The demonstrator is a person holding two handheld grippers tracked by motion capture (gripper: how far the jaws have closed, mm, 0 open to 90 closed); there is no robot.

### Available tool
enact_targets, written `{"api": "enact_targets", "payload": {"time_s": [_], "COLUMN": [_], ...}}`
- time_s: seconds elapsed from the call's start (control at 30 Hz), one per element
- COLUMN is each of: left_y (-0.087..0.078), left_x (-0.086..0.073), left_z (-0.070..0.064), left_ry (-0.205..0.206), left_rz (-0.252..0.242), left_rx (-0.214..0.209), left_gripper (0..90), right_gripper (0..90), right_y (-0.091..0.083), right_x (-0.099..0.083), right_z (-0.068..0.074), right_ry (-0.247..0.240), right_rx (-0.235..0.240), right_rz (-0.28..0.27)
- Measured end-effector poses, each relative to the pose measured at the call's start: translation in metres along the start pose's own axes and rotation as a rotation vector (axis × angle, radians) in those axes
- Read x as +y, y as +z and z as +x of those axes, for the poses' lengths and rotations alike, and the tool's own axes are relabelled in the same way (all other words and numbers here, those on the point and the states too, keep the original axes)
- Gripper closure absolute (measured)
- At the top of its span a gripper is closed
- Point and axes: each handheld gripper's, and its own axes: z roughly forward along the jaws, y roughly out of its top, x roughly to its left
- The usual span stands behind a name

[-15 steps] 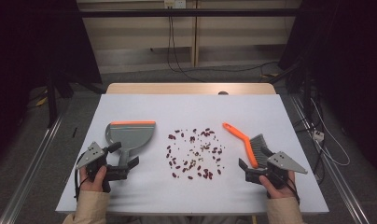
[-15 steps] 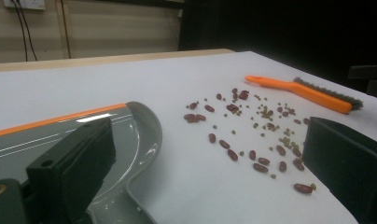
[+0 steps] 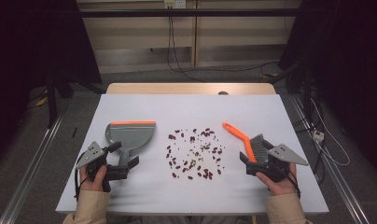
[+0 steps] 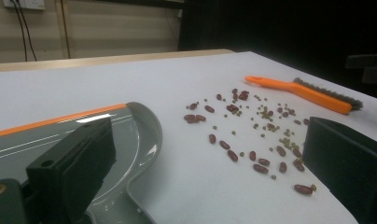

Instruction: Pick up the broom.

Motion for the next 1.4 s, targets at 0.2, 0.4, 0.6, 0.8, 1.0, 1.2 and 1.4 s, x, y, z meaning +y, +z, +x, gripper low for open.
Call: {"api": "enact_targets", "payload": {"time_s": [0.2,0.4,0.6,0.8,1.0,1.2,1.4], "left_y": [-0.001,-0.001,-0.001,-0.001,-0.001,-0.001,-0.001], "left_x": [0.0,0.0,0.0,0.0,0.0,0.0,0.0], "left_z": [0.0,-0.001,0.0,0.001,0.001,0.001,0.001], "left_ry": [0.0,-0.001,-0.004,-0.004,-0.007,-0.009,-0.012], "left_rz": [-0.005,-0.006,-0.009,-0.012,-0.007,-0.009,-0.01], "left_rx": [0.001,-0.003,-0.005,-0.006,-0.006,-0.006,-0.007], "left_gripper": [2.5,2.5,2.5,2.5,2.5,2.5,2.5], "right_gripper": [6.0,10.3,17.9,33.4,45.3,52.4,57.4], "right_y": [0.016,0.028,0.044,0.061,0.074,0.083,0.094], "right_x": [0.01,0.018,0.025,0.029,0.036,0.038,0.035], "right_z": [-0.01,-0.019,-0.026,-0.032,-0.037,-0.042,-0.045], "right_ry": [0.053,0.08,0.086,0.073,0.054,0.033,0.035], "right_rx": [-0.017,-0.034,-0.028,-0.013,-0.019,-0.039,-0.062], "right_rz": [0.065,0.112,0.176,0.256,0.341,0.435,0.509]}}
